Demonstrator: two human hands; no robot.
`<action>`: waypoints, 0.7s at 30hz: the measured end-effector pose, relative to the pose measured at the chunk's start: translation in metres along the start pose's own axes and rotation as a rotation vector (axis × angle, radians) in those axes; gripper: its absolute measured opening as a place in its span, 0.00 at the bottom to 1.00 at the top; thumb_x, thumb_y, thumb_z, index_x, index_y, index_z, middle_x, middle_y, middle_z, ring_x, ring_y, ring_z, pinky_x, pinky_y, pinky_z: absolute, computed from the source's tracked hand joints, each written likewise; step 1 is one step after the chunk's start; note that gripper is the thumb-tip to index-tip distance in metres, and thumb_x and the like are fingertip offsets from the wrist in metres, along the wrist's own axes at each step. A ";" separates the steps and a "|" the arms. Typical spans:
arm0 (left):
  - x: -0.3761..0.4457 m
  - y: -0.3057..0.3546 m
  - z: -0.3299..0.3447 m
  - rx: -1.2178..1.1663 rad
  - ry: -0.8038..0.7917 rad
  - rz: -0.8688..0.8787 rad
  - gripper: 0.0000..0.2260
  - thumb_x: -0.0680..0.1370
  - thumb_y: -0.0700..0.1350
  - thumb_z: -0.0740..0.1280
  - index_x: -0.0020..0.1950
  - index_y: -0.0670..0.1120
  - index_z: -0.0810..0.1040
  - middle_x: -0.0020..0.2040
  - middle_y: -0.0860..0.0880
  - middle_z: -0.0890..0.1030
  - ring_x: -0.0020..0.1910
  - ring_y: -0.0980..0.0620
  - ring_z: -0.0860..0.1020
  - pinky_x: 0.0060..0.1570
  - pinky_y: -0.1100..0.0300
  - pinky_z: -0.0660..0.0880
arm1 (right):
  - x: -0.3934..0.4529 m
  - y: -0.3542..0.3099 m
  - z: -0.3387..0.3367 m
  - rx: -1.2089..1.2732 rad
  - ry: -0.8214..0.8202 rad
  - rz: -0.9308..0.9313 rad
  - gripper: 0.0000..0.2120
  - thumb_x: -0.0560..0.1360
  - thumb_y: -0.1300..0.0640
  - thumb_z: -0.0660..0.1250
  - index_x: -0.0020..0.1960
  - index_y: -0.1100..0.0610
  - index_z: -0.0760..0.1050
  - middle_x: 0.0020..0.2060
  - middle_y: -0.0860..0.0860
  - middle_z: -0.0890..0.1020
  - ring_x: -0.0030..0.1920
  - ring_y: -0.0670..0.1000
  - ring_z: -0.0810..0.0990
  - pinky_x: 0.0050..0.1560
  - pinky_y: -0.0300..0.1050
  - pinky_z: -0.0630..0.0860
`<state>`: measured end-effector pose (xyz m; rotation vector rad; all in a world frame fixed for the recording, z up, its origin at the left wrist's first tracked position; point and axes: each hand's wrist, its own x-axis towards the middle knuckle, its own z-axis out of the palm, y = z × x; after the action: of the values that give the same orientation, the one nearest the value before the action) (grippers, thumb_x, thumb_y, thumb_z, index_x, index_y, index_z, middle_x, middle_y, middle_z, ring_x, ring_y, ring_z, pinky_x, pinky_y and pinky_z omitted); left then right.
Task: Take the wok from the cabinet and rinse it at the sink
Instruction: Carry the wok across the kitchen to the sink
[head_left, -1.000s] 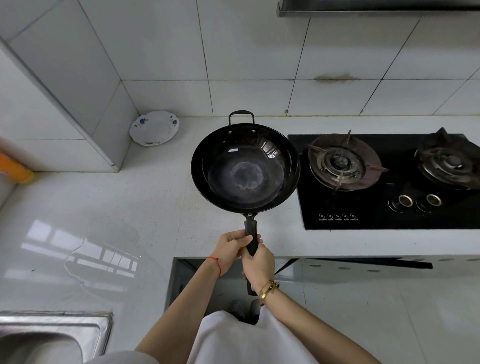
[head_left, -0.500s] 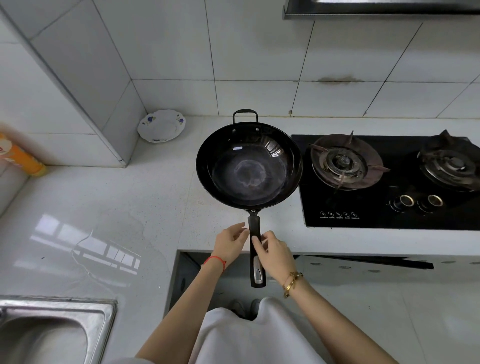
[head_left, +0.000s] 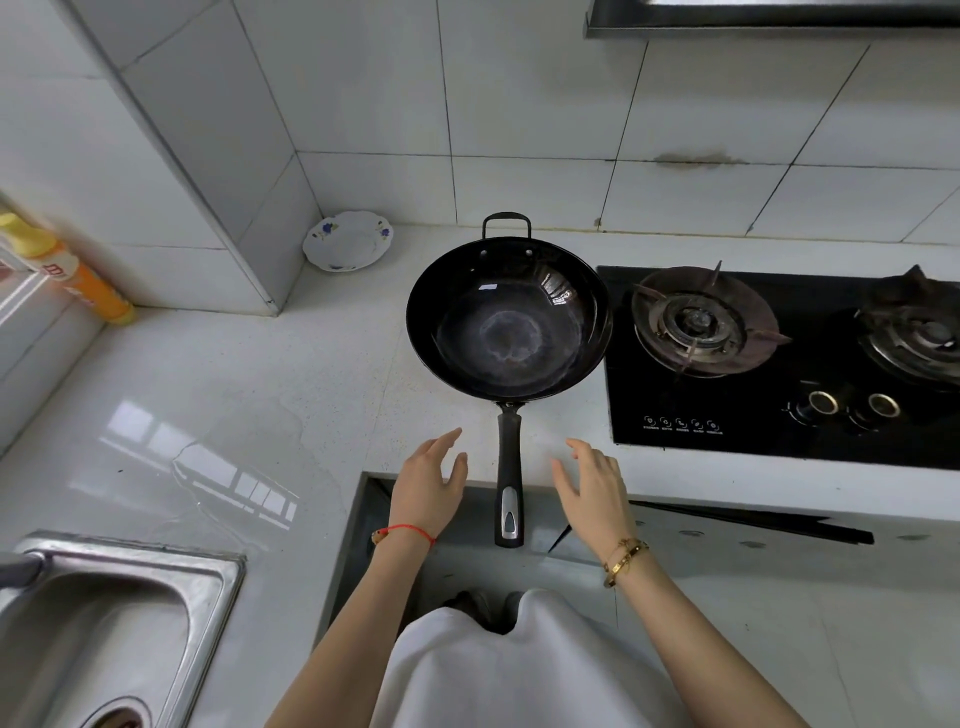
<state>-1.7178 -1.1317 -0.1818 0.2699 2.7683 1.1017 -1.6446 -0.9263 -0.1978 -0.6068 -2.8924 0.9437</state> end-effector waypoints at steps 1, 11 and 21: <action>-0.002 0.000 0.000 0.010 0.009 -0.007 0.19 0.81 0.47 0.62 0.72 0.50 0.71 0.67 0.48 0.77 0.64 0.49 0.76 0.64 0.56 0.73 | -0.001 0.002 -0.001 0.001 0.003 -0.003 0.21 0.80 0.46 0.57 0.70 0.55 0.68 0.62 0.53 0.77 0.64 0.53 0.71 0.61 0.48 0.71; -0.013 0.003 0.009 0.044 0.048 -0.039 0.18 0.81 0.47 0.62 0.71 0.48 0.72 0.66 0.48 0.78 0.62 0.50 0.77 0.62 0.53 0.76 | -0.004 0.013 -0.013 0.012 0.013 -0.034 0.22 0.80 0.46 0.57 0.69 0.56 0.69 0.64 0.52 0.76 0.66 0.52 0.70 0.64 0.48 0.70; -0.007 0.004 0.006 0.088 0.022 -0.055 0.17 0.81 0.47 0.62 0.70 0.48 0.73 0.66 0.48 0.78 0.62 0.49 0.78 0.62 0.53 0.76 | 0.002 0.004 -0.014 0.022 0.015 -0.023 0.21 0.81 0.47 0.57 0.69 0.56 0.69 0.65 0.52 0.76 0.67 0.52 0.69 0.66 0.49 0.69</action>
<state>-1.7093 -1.1262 -0.1828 0.1918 2.8301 0.9774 -1.6432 -0.9145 -0.1893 -0.5759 -2.8652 0.9625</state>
